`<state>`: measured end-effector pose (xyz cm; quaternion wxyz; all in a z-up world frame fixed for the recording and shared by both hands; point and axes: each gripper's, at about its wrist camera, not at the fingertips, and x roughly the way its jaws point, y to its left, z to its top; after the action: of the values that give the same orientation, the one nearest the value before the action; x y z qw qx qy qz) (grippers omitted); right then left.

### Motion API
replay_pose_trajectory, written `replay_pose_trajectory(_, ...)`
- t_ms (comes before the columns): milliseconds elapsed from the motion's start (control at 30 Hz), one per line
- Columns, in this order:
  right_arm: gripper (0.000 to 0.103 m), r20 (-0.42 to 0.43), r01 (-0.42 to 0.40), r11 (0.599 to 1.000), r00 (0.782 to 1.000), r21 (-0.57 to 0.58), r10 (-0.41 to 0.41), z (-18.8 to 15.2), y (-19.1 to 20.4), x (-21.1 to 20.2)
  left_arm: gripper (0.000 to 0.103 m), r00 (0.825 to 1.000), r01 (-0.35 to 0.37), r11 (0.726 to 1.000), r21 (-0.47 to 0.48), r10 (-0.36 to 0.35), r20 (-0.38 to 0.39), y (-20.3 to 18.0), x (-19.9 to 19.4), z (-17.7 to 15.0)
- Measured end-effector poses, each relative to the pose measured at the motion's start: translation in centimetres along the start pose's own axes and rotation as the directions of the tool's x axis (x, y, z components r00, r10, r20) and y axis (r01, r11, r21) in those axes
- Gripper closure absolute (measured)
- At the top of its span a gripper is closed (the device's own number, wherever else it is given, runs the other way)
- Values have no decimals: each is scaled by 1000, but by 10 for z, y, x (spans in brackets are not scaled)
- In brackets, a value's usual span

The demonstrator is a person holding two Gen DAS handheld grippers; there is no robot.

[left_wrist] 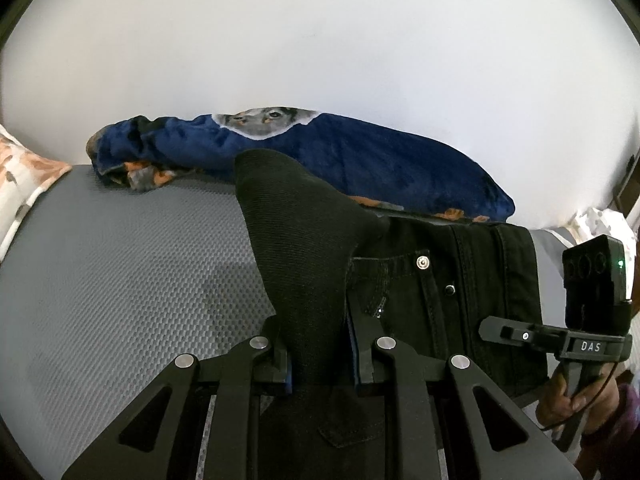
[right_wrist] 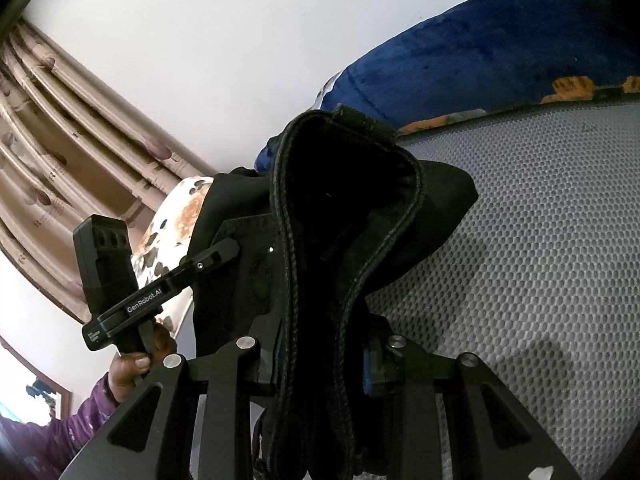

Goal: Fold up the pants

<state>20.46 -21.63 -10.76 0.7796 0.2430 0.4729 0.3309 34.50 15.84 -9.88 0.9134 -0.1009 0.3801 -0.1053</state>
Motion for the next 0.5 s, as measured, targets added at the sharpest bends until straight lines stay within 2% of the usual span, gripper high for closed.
replay_pose_trajectory(500,77,-1,10,1000,1000,24,-10,0,-6,1,83,1000,-5,1000,3,5,-22,4,19,6)
